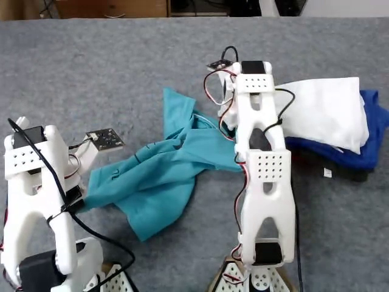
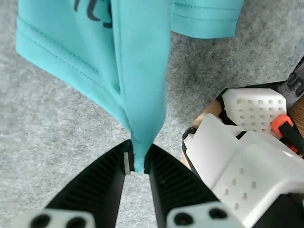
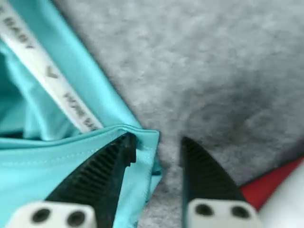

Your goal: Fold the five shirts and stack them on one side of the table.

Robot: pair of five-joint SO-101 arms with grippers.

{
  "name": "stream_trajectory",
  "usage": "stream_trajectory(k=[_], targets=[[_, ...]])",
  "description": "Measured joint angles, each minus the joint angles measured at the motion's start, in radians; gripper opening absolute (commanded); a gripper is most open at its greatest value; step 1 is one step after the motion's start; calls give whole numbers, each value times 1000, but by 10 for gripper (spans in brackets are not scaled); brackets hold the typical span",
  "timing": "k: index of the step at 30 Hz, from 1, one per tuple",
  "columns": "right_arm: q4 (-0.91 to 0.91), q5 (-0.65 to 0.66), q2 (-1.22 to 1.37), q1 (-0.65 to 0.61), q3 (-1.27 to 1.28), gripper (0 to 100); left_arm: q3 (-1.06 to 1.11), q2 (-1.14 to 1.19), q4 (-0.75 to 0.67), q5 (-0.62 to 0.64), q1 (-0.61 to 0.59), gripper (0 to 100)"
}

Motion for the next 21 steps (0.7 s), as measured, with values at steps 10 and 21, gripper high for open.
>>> stream_trajectory(k=[10,21], targets=[[17,51,15,2,-31,32,0,0,0,0,0,19],[18,51,20,2,-32,2,0,0,0,0,0,19]])
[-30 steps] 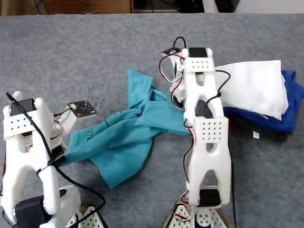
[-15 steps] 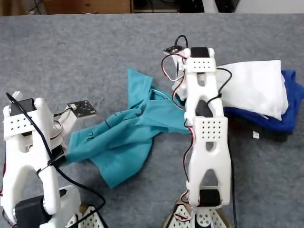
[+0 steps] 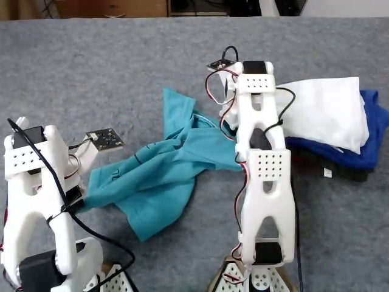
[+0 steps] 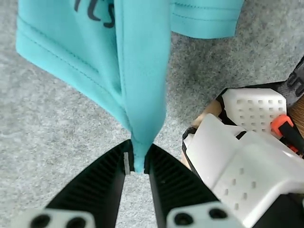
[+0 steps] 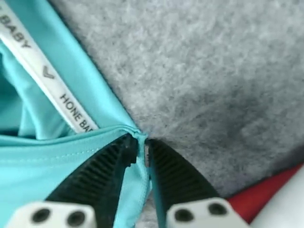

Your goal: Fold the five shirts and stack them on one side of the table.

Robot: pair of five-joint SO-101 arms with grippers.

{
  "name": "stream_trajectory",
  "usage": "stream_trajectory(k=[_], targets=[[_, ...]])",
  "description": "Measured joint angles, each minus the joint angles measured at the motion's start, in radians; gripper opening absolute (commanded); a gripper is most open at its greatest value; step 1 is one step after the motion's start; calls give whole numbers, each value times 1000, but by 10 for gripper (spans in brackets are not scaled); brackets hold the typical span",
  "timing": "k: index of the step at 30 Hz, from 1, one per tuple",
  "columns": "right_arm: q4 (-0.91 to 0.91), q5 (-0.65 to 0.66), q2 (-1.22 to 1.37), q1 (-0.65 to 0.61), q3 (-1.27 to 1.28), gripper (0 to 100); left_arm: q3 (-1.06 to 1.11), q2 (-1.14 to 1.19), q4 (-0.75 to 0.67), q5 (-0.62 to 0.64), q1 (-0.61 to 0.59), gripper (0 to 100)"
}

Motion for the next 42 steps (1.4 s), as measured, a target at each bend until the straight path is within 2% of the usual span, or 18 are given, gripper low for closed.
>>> stream_trajectory(k=[6,10,18,27,35,39,42], targets=[[2,-41,-8,0,-9,2,0,0,0,2,0,19],[3,-80,-44,-3,-20,2,-15,0,0,75,0,19],[3,-106,-319,-9,-28,2,-259,0,0,404,8,19],[5,-227,-681,-14,-117,2,-663,2,6,868,138,19],[-43,-305,-916,-15,-365,2,-1030,-2,8,1099,150,19],[-127,-362,-997,-18,-460,2,-1174,-3,9,1261,135,19],[-210,-381,-1068,-17,-505,2,-1263,-6,9,1306,106,19]])
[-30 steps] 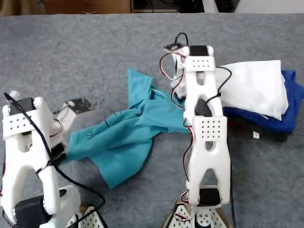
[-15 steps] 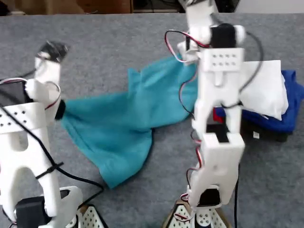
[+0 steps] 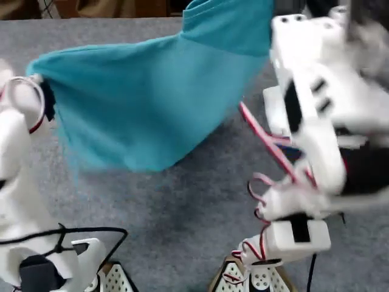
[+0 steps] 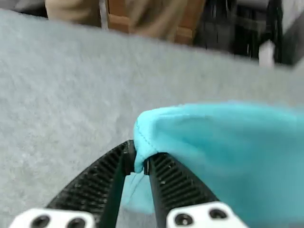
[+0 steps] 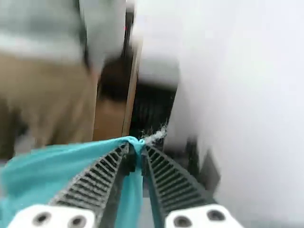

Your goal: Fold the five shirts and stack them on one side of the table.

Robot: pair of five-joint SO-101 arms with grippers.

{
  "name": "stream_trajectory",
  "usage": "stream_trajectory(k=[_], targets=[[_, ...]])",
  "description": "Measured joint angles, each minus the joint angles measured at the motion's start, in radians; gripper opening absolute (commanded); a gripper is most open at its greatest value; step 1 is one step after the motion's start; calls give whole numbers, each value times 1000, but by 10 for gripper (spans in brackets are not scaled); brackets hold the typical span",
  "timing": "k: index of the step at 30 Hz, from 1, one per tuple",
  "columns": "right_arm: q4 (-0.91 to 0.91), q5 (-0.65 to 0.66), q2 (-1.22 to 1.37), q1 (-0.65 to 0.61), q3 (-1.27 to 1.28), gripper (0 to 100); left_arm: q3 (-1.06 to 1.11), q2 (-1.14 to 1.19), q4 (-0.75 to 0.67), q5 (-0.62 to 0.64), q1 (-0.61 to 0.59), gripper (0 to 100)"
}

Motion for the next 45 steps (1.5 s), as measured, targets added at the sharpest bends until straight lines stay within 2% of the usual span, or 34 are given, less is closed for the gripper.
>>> stream_trajectory(k=[5,9,17,25,35,39,45], targets=[[-158,3,-127,-2,-17,2,-130,-15,12,3,-38,19],[-245,77,-209,-2,-21,2,-199,-91,12,3,-104,19],[-281,198,-318,-3,-40,2,-189,-324,12,-51,-126,19],[-269,207,-371,-3,-40,2,138,-560,12,-64,-126,19],[-222,244,-377,-3,-40,2,597,-891,12,-150,-126,19],[-222,244,-377,-3,-40,2,634,-961,12,-157,-130,19],[-221,321,-377,-3,-41,2,551,-982,12,-157,-132,19]])
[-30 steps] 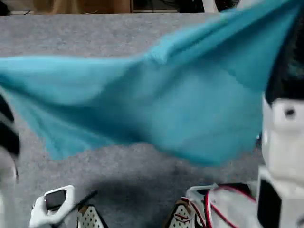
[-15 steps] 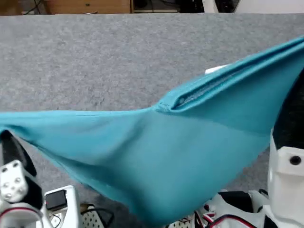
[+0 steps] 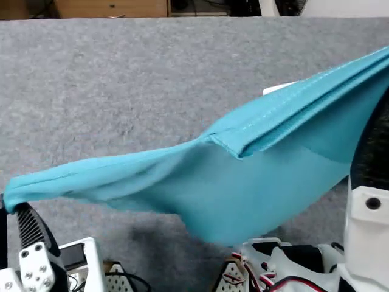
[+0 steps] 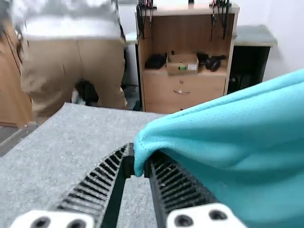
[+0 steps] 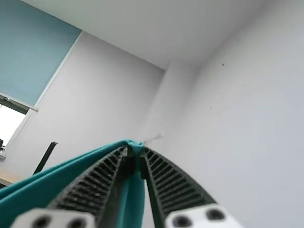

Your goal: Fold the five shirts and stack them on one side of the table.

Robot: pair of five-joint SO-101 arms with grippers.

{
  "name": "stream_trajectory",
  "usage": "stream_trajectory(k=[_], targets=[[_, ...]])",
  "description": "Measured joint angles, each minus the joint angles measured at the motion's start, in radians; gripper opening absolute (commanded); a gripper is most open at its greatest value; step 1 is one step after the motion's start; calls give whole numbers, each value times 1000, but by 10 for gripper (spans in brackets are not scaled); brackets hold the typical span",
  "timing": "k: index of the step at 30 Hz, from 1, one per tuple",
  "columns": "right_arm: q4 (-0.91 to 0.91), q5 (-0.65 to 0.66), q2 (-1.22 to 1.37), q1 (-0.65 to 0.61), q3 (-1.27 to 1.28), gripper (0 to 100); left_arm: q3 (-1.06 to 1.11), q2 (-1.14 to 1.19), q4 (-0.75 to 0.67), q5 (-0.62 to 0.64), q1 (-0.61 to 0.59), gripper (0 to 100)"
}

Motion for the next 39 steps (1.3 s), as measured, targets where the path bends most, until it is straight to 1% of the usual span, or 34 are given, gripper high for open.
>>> stream_trajectory(k=[4,13,17,21,23,25,28,31,34,36,37,39], targets=[[2,28,-23,2,0,2,-11,-2,0,0,0,19],[2,28,-74,0,25,2,-12,-5,0,0,0,19],[2,28,-75,0,147,2,41,-5,0,0,0,19],[-58,28,-74,0,385,2,189,-5,-18,0,0,19],[-123,28,-71,0,526,2,302,-5,-98,0,0,19],[-201,28,-63,-21,681,2,443,-3,-221,0,0,19],[-359,28,-60,-55,945,2,690,48,-474,0,0,19],[-600,41,-51,-80,1235,2,878,178,-766,0,0,19],[-899,95,5,-92,1513,2,908,353,-1011,0,2,19],[-1077,107,74,-92,1640,2,888,476,-1134,0,2,19],[-1142,109,114,-92,1666,2,870,546,-1178,0,2,19],[-1200,109,192,-92,1671,2,813,681,-1235,0,2,19]])
